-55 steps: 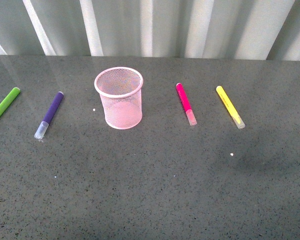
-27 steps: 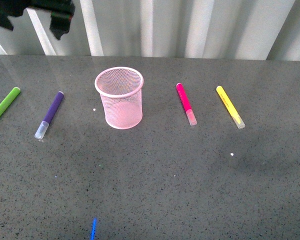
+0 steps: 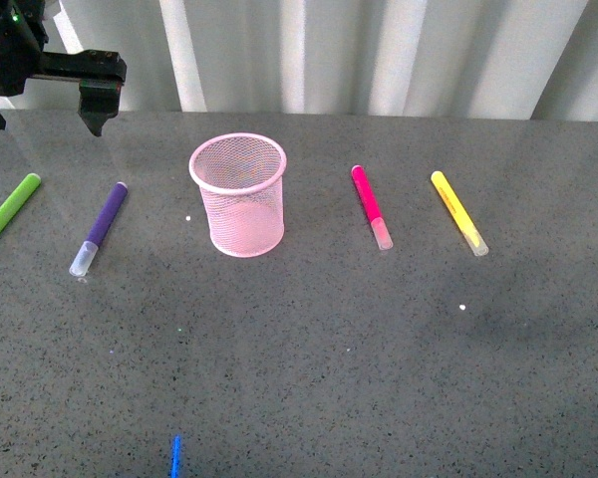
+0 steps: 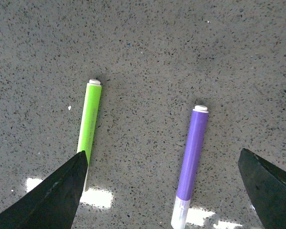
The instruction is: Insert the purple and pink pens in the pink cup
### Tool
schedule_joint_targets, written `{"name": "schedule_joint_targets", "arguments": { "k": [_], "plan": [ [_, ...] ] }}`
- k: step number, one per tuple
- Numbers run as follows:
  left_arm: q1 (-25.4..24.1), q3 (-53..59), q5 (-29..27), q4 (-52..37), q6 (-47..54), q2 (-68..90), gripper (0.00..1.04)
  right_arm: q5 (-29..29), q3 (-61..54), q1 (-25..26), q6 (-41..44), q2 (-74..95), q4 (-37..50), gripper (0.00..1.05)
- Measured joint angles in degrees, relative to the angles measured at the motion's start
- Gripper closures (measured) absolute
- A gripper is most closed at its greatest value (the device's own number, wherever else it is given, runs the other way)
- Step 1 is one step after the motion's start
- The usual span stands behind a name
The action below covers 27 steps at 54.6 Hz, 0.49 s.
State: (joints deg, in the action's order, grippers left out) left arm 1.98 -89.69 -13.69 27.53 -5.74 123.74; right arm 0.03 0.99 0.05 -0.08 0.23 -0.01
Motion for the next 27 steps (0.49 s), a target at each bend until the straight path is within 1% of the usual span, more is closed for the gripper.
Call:
{"name": "schedule_joint_targets", "arguments": {
  "k": [17,27],
  "plan": [
    [1.1,-2.0,0.7,-0.6,-2.0,5.0,0.07,0.0,0.0,0.0,0.0,0.0,0.0,0.07],
    [2.1,-4.4,2.2,-0.9,-2.1,8.4,0.07,0.0,0.0,0.0,0.0,0.0,0.0,0.07]
  ]
}}
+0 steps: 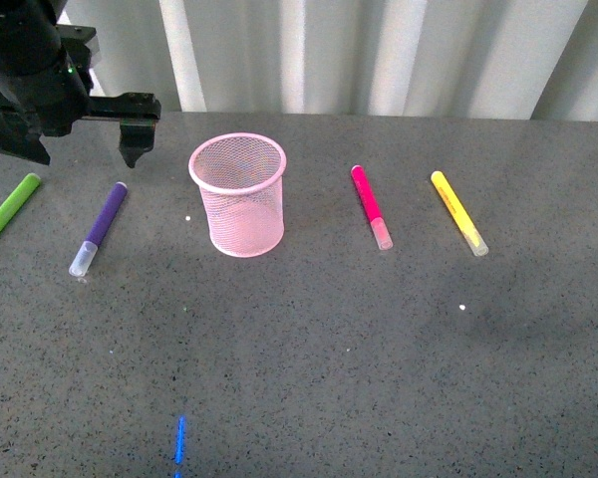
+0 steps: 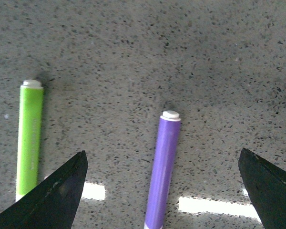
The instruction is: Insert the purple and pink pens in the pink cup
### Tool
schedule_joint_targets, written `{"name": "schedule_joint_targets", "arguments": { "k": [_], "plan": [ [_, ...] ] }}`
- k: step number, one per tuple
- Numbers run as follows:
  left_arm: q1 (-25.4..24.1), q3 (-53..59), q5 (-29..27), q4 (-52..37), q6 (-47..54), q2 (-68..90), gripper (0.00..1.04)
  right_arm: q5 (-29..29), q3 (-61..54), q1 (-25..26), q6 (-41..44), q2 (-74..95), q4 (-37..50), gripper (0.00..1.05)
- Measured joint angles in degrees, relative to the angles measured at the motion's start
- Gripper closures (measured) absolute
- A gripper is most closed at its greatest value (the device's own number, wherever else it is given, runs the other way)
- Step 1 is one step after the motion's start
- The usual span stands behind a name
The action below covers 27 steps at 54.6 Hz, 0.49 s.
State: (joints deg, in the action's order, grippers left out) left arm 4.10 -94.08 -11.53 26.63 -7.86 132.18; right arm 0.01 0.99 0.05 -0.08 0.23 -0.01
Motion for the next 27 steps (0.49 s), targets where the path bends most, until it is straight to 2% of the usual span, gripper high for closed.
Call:
{"name": "schedule_joint_targets", "arguments": {
  "k": [27],
  "plan": [
    [-0.8,-0.5,-0.7,-3.4,3.1,4.2,0.07,0.0,0.0,0.0,0.0,0.0,0.0,0.07]
  ]
}}
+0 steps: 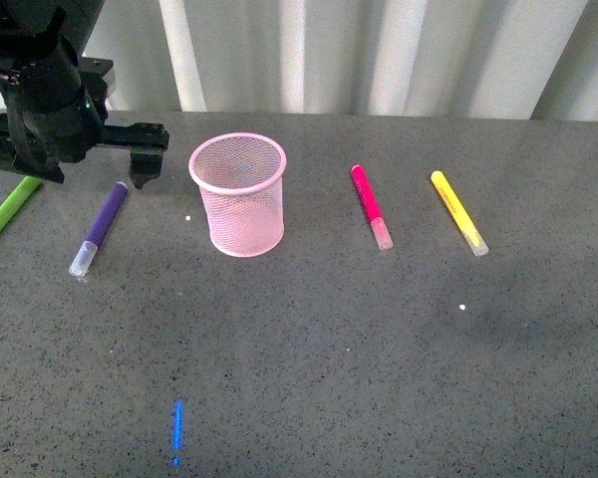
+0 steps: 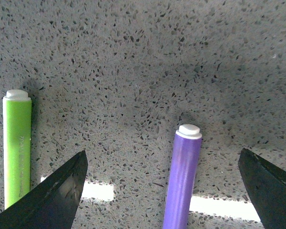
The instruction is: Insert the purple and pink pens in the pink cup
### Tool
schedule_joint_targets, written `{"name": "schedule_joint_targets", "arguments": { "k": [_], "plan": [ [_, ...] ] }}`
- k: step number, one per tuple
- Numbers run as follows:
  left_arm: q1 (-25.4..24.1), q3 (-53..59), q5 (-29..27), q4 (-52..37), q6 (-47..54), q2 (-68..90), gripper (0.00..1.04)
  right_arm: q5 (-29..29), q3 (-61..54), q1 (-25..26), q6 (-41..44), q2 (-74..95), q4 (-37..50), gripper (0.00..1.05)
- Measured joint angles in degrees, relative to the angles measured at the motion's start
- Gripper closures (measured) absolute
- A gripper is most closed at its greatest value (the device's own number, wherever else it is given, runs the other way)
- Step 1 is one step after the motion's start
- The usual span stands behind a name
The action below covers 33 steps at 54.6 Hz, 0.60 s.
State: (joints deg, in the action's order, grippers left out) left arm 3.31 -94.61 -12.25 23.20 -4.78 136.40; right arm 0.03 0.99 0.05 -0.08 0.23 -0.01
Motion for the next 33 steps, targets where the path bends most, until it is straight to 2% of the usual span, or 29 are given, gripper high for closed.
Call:
{"name": "schedule_joint_targets", "arguments": {
  "k": [16,26,31,33],
  "plan": [
    [0.1,0.0,1.0,-0.4,0.0,2.0,0.07,0.0,0.0,0.0,0.0,0.0,0.0,0.07],
    [1.2,-0.8,1.9,-0.7,-0.2,2.9,0.41,0.0,0.0,0.0,0.0,0.0,0.0,0.07],
    [1.5,-0.9,2.0,-1.1,-0.4,3.2,0.56,0.0,0.0,0.0,0.0,0.0,0.0,0.07],
    [1.6,-0.9,2.0,-1.2,-0.4,3.3,0.58,0.0,0.0,0.0,0.0,0.0,0.0,0.07]
  ]
}}
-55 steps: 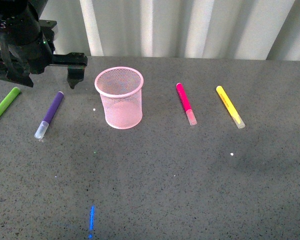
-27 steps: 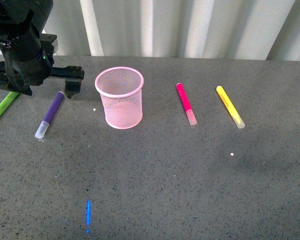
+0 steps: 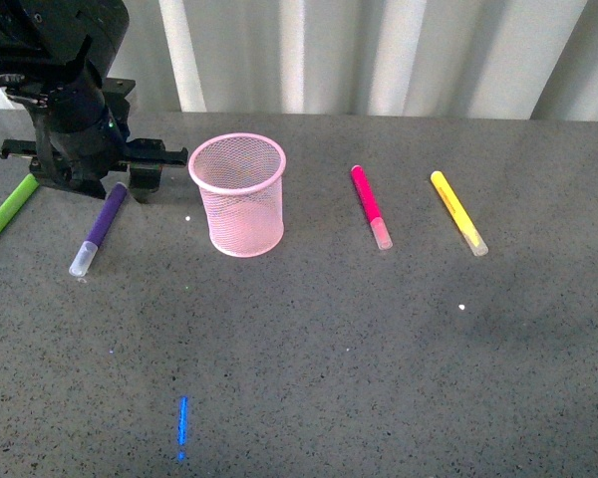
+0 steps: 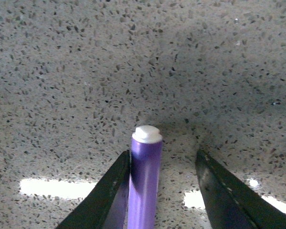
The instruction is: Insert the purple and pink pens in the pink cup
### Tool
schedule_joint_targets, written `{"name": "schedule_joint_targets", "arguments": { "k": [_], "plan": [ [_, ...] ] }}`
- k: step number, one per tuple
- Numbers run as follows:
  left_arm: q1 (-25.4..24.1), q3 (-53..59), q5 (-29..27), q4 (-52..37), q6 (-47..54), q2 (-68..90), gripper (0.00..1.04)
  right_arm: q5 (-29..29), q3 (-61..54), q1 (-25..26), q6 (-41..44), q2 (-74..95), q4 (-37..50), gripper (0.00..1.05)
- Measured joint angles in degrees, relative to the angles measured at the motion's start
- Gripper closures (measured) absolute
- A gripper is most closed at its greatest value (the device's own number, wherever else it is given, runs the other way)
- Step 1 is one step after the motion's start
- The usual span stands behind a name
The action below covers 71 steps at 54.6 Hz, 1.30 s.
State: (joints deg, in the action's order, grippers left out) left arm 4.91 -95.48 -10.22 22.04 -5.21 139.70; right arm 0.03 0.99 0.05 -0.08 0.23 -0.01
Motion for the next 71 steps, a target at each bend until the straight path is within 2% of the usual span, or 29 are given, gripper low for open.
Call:
{"name": "schedule_joint_targets", "arguments": {
  "k": [11,15,27,38,45,51,58,71],
  "plan": [
    [0.3,0.0,0.8,-0.6,-0.6,0.2,0.86,0.0,0.0,0.0,0.0,0.0,0.0,0.07],
    [0.3,0.0,0.8,-0.8,-0.7,0.2,0.92,0.0,0.0,0.0,0.0,0.0,0.0,0.07],
    [-0.2,1.5,0.7,-3.7,-2.6,-0.3,0.92,0.0,0.0,0.0,0.0,0.0,0.0,0.07],
    [-1.2,4.8,-4.9,-11.8,-3.0,-1.4,0.92,0.0,0.0,0.0,0.0,0.0,0.0,0.07],
    [-3.9,5.5,-6.6,-15.1,-2.5,-4.0,0.93,0.0,0.0,0.0,0.0,0.0,0.0,0.07],
    [-5.8,6.7,-3.3,-21.2,-2.4,-9.3,0.93,0.0,0.0,0.0,0.0,0.0,0.0,0.07],
    [-5.4,10.4,-2.6,-30.6,-4.3,-16.8,0.93,0.0,0.0,0.0,0.0,0.0,0.0,0.07],
    [0.9,16.9,2.9,-43.9,-9.9,-27.1,0.93,0.0,0.0,0.0,0.0,0.0,0.0,0.07]
  ]
}}
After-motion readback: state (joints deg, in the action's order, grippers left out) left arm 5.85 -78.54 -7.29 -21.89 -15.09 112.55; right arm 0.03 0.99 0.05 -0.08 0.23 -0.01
